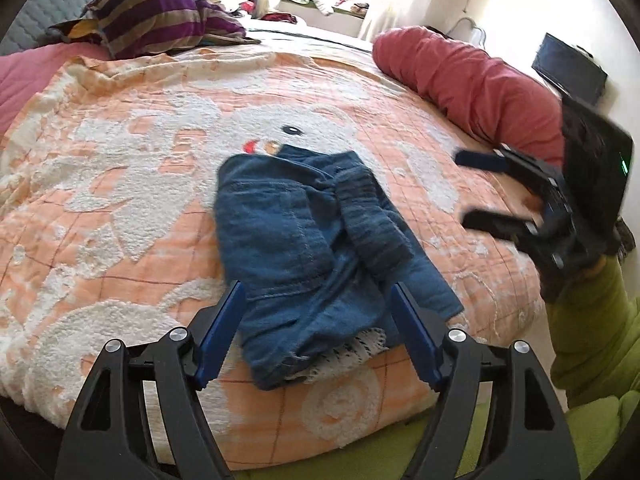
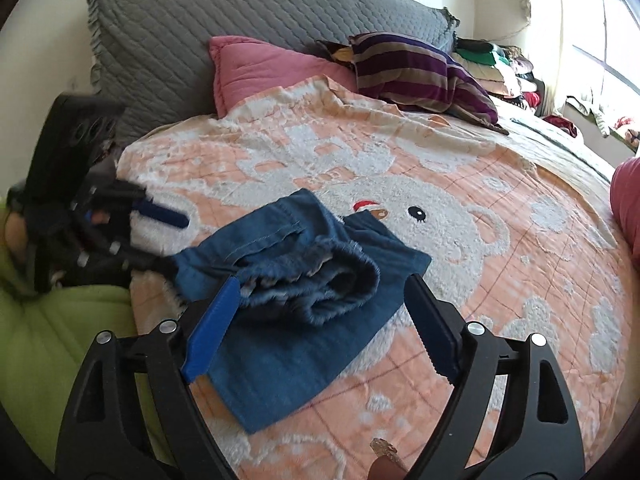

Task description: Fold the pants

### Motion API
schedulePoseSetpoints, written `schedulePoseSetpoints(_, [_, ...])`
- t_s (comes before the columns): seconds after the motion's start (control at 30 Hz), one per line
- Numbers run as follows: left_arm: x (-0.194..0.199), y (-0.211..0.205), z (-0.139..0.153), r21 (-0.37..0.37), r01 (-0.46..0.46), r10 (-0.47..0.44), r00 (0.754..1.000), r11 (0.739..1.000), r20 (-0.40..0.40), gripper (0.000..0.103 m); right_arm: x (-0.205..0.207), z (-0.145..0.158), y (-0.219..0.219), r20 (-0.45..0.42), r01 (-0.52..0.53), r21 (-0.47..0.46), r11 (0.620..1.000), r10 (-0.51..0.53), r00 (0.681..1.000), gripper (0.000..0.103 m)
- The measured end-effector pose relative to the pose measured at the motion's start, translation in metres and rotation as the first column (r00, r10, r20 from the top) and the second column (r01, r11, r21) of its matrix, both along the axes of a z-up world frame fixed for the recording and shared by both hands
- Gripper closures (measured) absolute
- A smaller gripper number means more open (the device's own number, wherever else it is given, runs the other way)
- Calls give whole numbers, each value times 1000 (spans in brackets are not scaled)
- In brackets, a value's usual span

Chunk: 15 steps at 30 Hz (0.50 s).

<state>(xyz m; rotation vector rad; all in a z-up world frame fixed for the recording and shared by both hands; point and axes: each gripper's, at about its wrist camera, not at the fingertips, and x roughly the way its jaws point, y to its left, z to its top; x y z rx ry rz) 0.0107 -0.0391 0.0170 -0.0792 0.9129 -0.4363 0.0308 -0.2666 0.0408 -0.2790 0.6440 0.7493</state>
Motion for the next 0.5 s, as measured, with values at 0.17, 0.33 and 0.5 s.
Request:
schedulePoseSetpoints(0.17, [15, 30, 1, -32, -110, 109, 994, 993, -31, 26, -20, -6, 10, 0, -72, -4, 997, 72, 997, 26])
schedulePoseSetpoints(0.33, [34, 49, -8, -52, -183, 179, 981, 982, -76, 26, -36, -10, 34, 12, -160, -17, 987, 160, 987, 26])
schedulePoseSetpoints(0.5, [45, 48, -21, -42, -194, 188, 976, 980, -108, 26, -44, -7, 57, 32, -252, -16, 968, 252, 967, 45])
